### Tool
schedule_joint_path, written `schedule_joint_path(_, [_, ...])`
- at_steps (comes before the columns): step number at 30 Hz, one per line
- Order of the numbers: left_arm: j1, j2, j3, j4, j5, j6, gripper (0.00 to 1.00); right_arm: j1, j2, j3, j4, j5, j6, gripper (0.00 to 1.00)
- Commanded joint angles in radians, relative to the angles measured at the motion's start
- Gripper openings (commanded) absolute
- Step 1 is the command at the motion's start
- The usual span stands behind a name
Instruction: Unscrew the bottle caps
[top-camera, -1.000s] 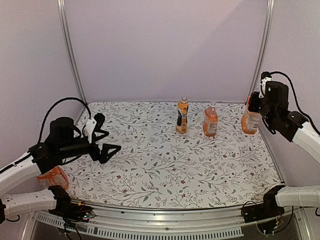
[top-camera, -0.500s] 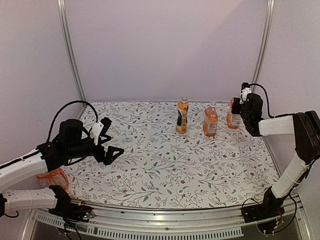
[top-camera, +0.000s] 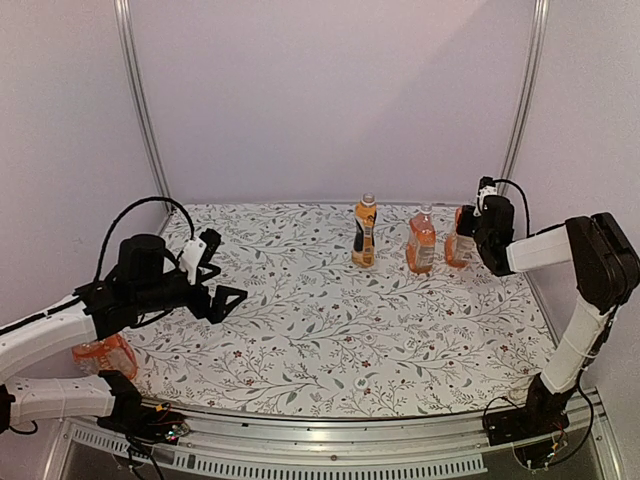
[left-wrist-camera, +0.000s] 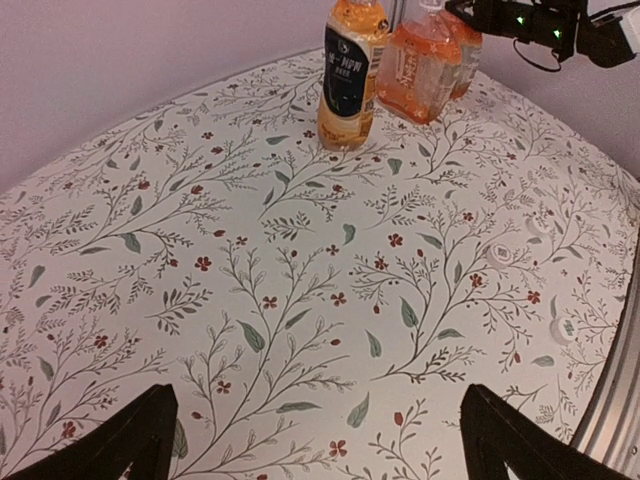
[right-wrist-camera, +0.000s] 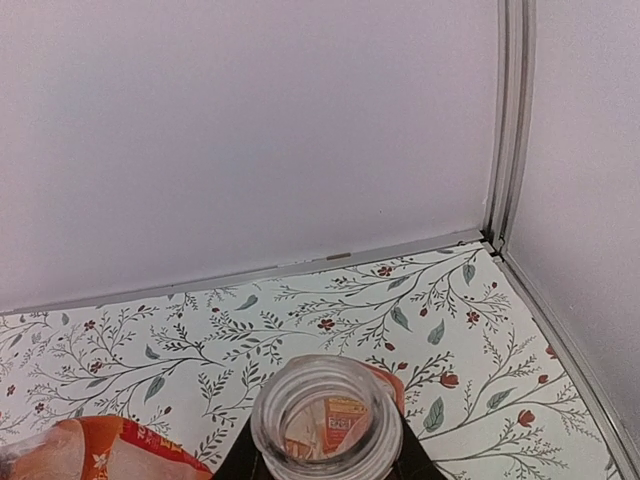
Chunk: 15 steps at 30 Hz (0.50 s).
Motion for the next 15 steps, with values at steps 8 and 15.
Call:
schedule_joint_path(8, [0.015, -0.016, 0.025, 0.022, 0.000, -0.013, 1.00, 0.085, -0.032, 0.014, -0.124, 0.176, 0.074, 0.00])
schedule_joint_path(15, [0.015, -0.011, 0.031, 0.030, 0.001, -0.006, 1.00, 0.111, -0.016, 0.023, -0.165, 0.271, 0.072, 0.00])
